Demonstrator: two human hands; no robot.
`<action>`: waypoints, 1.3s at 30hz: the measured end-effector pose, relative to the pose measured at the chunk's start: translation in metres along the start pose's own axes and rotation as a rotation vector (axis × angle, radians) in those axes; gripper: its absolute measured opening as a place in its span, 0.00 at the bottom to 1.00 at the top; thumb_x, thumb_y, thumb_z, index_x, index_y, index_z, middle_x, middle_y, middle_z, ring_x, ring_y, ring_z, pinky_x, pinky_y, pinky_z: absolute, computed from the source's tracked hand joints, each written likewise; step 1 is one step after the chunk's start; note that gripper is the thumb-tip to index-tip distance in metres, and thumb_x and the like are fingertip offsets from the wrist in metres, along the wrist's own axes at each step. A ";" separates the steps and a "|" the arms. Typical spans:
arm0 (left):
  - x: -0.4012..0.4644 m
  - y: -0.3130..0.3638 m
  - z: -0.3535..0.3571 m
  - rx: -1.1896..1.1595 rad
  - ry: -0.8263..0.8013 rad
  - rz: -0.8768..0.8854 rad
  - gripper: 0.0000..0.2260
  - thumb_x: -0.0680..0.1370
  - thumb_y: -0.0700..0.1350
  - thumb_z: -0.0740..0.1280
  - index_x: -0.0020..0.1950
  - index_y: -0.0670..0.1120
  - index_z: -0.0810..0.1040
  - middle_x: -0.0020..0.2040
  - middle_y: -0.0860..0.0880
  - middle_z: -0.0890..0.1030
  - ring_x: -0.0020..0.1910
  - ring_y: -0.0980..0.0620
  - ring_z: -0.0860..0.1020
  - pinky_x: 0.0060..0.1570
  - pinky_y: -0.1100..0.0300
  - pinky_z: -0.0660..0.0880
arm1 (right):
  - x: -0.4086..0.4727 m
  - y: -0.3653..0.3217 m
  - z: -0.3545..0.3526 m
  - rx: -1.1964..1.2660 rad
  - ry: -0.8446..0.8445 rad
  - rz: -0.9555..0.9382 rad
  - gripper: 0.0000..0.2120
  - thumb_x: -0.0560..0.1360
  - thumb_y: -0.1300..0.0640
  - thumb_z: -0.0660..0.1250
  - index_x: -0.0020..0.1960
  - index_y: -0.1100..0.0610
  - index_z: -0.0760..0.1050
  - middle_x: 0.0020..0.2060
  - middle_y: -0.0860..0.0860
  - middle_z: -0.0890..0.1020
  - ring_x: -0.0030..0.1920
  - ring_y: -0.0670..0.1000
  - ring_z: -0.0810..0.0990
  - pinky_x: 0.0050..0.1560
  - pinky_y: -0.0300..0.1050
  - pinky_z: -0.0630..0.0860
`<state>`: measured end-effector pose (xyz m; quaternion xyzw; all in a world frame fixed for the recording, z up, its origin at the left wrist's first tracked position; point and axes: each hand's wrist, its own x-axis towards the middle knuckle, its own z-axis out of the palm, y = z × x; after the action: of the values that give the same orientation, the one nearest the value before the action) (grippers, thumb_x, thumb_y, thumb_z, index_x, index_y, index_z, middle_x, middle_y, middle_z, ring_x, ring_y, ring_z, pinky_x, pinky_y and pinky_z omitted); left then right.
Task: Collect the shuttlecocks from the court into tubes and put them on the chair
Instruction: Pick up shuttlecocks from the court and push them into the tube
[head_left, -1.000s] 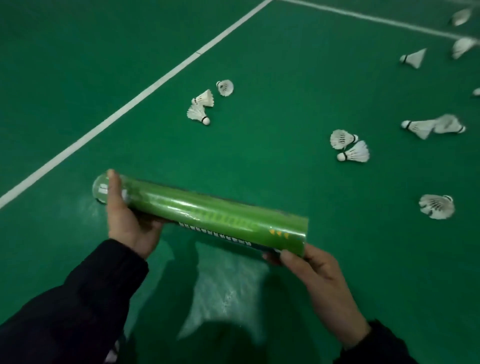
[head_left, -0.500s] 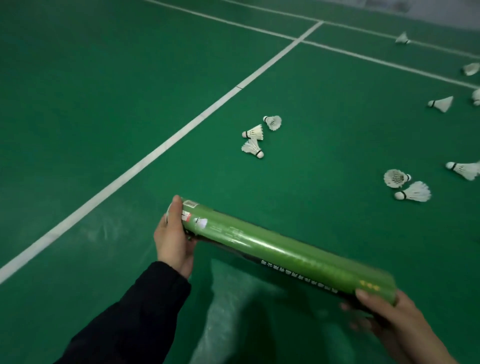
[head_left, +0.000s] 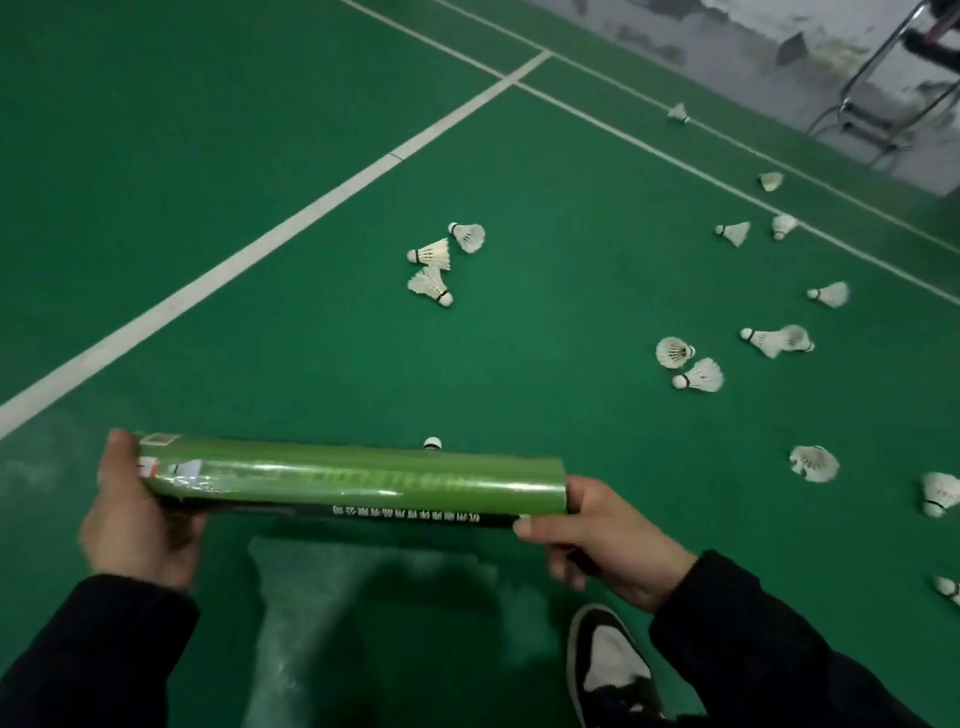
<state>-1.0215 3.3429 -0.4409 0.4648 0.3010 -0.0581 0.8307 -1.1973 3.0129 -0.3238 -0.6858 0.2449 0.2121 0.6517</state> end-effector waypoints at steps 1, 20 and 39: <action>-0.002 0.001 -0.005 -0.012 0.047 0.006 0.20 0.72 0.65 0.74 0.53 0.53 0.78 0.41 0.56 0.86 0.43 0.57 0.86 0.48 0.51 0.85 | 0.010 0.000 0.002 0.014 0.049 -0.034 0.13 0.77 0.65 0.70 0.61 0.59 0.77 0.29 0.48 0.75 0.21 0.44 0.67 0.20 0.38 0.61; -0.048 -0.015 -0.132 -0.271 0.639 0.081 0.38 0.71 0.62 0.78 0.75 0.47 0.71 0.62 0.47 0.83 0.51 0.50 0.86 0.37 0.49 0.85 | 0.190 0.063 0.017 -1.154 -0.016 -0.393 0.18 0.81 0.50 0.64 0.71 0.43 0.72 0.77 0.49 0.65 0.75 0.53 0.64 0.76 0.57 0.65; -0.030 -0.046 -0.075 -0.130 0.552 0.025 0.27 0.75 0.62 0.74 0.66 0.48 0.73 0.59 0.49 0.84 0.49 0.53 0.85 0.36 0.50 0.85 | 0.112 0.030 0.025 0.030 0.302 -0.628 0.05 0.78 0.50 0.70 0.48 0.51 0.78 0.38 0.45 0.79 0.29 0.51 0.67 0.29 0.45 0.65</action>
<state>-1.0970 3.3722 -0.4868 0.4124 0.5133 0.1005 0.7459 -1.1266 3.0302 -0.4175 -0.7416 0.1188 -0.1064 0.6516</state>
